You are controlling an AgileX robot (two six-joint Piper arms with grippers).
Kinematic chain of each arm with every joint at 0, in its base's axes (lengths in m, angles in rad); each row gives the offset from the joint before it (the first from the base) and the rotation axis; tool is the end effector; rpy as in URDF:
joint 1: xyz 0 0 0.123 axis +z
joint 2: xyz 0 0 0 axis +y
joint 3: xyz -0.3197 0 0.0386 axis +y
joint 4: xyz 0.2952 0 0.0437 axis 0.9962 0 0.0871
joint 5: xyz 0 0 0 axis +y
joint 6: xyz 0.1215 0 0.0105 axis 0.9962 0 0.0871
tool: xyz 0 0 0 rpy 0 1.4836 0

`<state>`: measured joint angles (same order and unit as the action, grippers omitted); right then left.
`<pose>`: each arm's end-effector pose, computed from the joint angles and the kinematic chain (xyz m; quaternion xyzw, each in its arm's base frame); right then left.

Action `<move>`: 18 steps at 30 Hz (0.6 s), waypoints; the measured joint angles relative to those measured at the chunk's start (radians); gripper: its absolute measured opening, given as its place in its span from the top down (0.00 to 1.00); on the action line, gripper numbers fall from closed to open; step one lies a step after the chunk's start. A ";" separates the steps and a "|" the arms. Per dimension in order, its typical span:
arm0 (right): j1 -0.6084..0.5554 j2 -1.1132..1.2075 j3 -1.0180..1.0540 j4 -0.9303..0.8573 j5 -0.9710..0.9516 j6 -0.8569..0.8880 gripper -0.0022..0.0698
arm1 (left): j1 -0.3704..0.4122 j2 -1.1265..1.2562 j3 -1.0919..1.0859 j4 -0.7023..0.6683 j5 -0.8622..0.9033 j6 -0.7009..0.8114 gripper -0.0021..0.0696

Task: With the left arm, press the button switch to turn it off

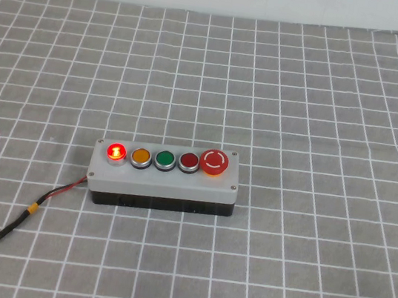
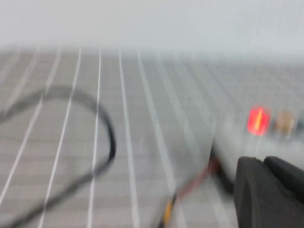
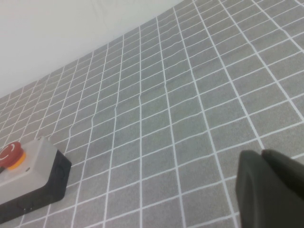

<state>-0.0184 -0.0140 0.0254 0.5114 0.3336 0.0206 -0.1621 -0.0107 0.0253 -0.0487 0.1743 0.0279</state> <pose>0.0933 0.0179 0.1714 0.1537 0.7635 0.2121 0.5903 0.0956 -0.0167 0.1851 0.0555 0.7400 -0.0641 0.6673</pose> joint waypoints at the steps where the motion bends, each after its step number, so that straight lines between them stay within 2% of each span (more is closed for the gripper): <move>1: 0.000 0.000 0.000 0.000 0.000 0.000 0.99 | 0.000 0.000 0.000 -0.007 -0.040 -0.015 0.98; 5: 0.000 0.000 0.000 0.000 0.000 0.000 0.99 | 0.000 0.000 0.000 -0.024 -0.187 -0.059 0.98; 13: 0.000 0.000 0.000 0.000 0.000 0.000 0.99 | 0.000 0.000 0.000 -0.027 -0.263 -0.086 0.98; 18: 0.000 0.000 0.000 0.000 0.000 0.000 0.99 | 0.000 0.000 0.000 -0.027 -0.545 -0.239 0.98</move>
<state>-0.0184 -0.0140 0.0254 0.5114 0.3336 0.0206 -0.1621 -0.0107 0.0253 -0.0759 -0.3706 -0.2106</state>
